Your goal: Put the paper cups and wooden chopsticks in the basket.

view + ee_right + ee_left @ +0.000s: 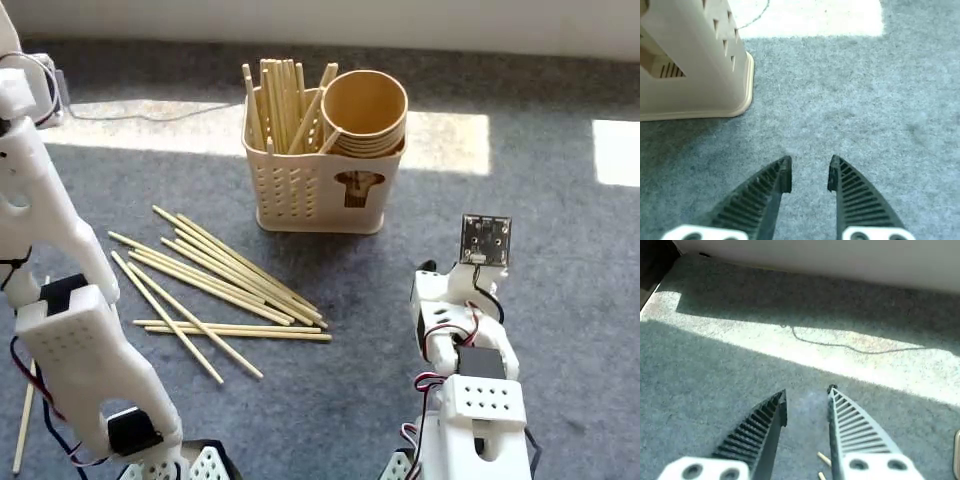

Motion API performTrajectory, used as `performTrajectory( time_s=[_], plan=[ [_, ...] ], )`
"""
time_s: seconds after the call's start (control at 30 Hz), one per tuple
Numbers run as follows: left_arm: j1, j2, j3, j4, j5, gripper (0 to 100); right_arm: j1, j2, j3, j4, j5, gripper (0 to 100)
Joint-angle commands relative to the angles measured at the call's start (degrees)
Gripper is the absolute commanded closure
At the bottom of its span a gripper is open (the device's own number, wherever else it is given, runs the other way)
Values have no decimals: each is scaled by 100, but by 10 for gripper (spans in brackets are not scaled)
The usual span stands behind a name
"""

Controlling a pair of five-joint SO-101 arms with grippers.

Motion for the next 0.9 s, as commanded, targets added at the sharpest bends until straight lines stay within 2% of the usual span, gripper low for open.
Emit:
performTrajectory(
  time_s=[0.0,0.37,0.63,0.87],
  plan=[
    [-295,-813,787,18,-281,860,-31,-92,-13,-136,70,865],
    [-1376,-2457,4295,18,-2286,860,-31,-92,-13,-136,70,865],
    [-2185,-2686,5499,18,-3393,860,-31,-92,-13,-136,79,865],
    [-2246,-2668,6633,-53,-4176,860,-31,-84,-13,-136,79,865]
  ],
)
